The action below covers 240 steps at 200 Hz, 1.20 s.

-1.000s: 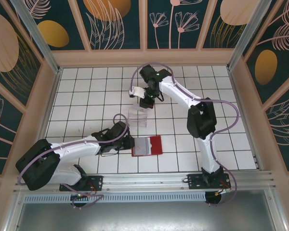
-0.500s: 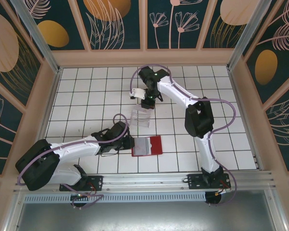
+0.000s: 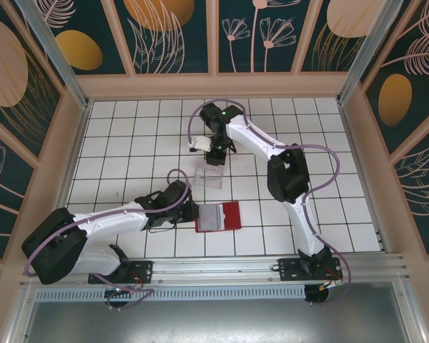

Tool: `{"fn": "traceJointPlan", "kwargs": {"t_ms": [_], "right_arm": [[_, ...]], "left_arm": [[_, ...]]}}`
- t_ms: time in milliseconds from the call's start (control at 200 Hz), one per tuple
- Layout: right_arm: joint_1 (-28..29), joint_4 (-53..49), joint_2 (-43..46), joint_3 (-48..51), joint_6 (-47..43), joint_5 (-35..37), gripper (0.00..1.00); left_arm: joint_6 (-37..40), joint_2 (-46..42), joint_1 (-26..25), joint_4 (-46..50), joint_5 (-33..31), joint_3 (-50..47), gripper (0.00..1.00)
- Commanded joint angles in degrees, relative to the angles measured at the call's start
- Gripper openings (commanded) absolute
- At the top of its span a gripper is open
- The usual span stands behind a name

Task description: Take the credit cards out of the card holder

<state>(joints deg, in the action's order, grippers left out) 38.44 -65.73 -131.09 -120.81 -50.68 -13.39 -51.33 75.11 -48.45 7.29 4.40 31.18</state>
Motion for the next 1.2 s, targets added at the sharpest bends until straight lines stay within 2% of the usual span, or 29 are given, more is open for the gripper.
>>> {"fn": "traceJointPlan", "kwargs": {"t_ms": [0, 225, 926, 1016, 1196], "right_arm": [[0.3, -2.3, -1.0, -2.4, -1.1, 1.3, 0.0], [0.8, -2.2, -1.2, -3.5, -1.5, 2.4, 0.1], [0.6, 6.8, 3.7, 2.5, 0.1, 7.7, 0.21], [0.3, 8.6, 5.9, 5.2, 1.1, 7.8, 0.28], [0.1, 12.8, 10.6, 11.8, 2.7, 8.6, 0.36]], "left_arm": [[-0.1, -0.1, 0.0, 1.2, -0.9, 0.8, 0.2], [0.0, 0.0, 0.0, 1.0, -0.6, 0.7, 0.2], [0.3, 0.3, 0.0, 0.3, -0.3, 0.6, 0.2], [0.3, 0.3, -0.1, 0.3, -0.2, 0.7, 0.2], [0.4, 0.2, -0.1, 0.0, -0.2, 0.5, 0.2]]}}
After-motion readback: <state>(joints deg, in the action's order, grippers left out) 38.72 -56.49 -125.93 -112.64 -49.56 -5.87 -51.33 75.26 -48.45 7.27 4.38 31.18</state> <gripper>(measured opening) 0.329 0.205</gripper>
